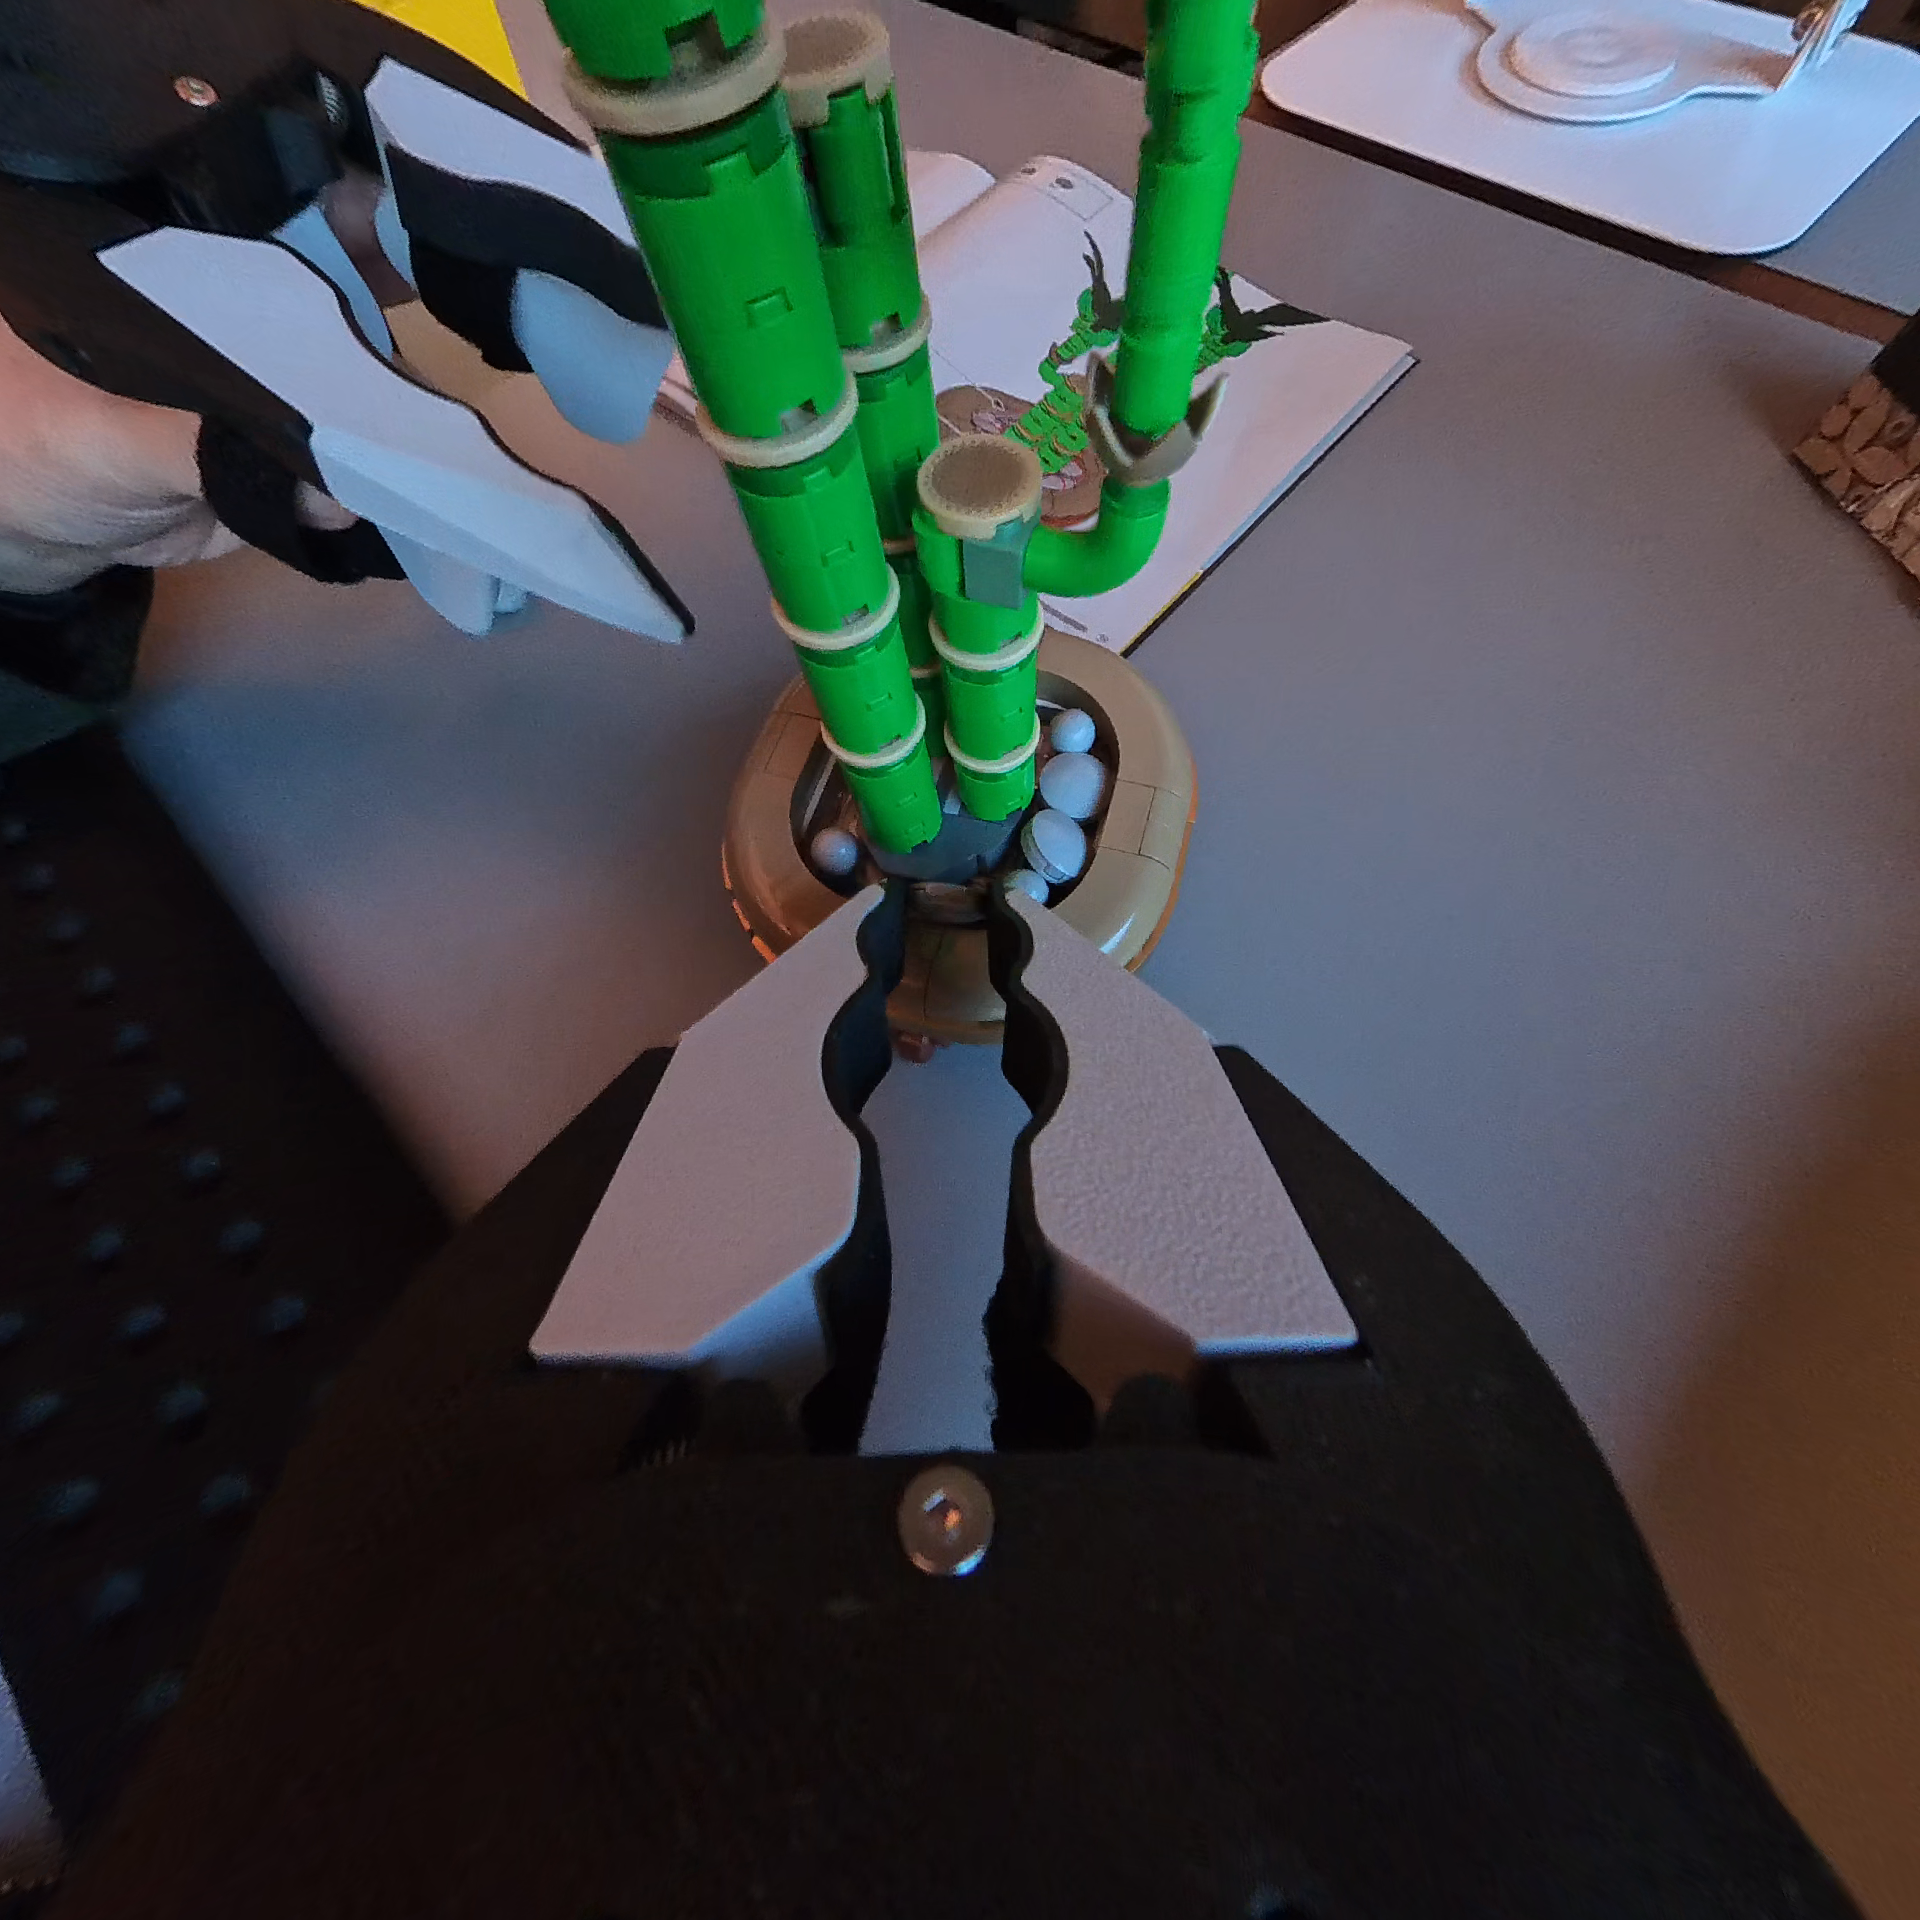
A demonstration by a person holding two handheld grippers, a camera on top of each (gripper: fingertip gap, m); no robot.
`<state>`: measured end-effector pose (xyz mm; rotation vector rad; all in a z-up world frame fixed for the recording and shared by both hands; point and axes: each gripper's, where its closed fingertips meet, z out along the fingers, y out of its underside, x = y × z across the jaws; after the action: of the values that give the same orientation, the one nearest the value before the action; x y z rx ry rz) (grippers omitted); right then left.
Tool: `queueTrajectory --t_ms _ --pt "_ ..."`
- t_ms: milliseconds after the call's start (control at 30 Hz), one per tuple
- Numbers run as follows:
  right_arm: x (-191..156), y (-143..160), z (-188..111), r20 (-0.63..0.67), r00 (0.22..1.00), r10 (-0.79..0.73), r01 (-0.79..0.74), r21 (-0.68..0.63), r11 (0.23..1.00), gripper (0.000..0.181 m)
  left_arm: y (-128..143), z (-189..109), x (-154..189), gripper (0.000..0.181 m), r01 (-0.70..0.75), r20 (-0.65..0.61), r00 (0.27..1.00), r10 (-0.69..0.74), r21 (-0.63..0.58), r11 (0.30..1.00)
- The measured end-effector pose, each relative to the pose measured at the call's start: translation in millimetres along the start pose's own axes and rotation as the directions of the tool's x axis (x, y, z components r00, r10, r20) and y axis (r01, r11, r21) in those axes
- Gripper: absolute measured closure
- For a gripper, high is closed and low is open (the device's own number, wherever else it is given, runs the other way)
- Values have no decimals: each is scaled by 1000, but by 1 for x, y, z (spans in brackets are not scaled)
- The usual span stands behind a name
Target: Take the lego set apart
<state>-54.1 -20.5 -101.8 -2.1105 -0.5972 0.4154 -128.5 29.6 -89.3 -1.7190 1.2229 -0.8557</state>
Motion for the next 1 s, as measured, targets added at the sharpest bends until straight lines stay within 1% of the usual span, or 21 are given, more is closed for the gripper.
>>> queueTrajectory --t_ms 67,133,200,233,300,367,433,500,600,633,733,833,867,933,1000 --pt "-3 -4 -7 2 1000 -6 6 13 1000 167 -2 -4 -5 98 -5 18 1000 4 4 1000" --pt "-16 -17 -24 26 999 -19 17 73 997 168 -7 -12 -15 98 -12 53 999 11 21 1000" --pt "-48 -32 -40 96 990 -105 89 152 984 168 -16 -25 -29 98 -12 96 995 6 57 998" --pt "-66 -36 -41 126 978 -164 141 171 975 168 -21 -34 -37 98 -6 121 993 -4 79 997" --pt "-98 -35 -25 163 953 -256 232 152 961 168 -28 -53 -58 99 13 180 983 -36 127 992" --pt "-125 -32 8 201 922 -332 317 103 943 167 -33 -74 -80 101 39 244 966 -83 180 983" --pt "-138 -28 47 195 886 -420 427 7 904 167 -33 -92 -98 102 68 286 949 -135 234 970" --pt "-146 -26 81 197 838 -509 530 -69 845 167 -32 -106 -111 103 106 291 937 -194 292 951" --pt "-148 -14 116 246 787 -566 613 -203 763 167 -28 -115 -125 104 184 262 922 -284 350 919" --pt "-148 -11 123 261 783 -565 619 -236 749 167 -27 -116 -128 103 201 254 919 -301 353 914" --pt "-148 -17 135 254 792 -555 609 -268 746 166 -23 -118 -134 103 207 264 915 -306 344 916" --pt "-153 -18 144 291 807 -514 586 -287 758 165 -24 -118 -132 103 202 261 918 -298 337 920" --pt "-156 -19 146 304 815 -493 571 -280 772 161 -24 -118 -132 102 203 259 919 -297 335 920" --pt "-160 -22 142 322 829 -457 542 -264 798 157 -23 -118 -131 102 208 255 919 -300 333 920" --pt "-163 -27 125 314 827 -467 539 -206 817 156 -24 -120 -132 101 218 249 917 -312 341 915"
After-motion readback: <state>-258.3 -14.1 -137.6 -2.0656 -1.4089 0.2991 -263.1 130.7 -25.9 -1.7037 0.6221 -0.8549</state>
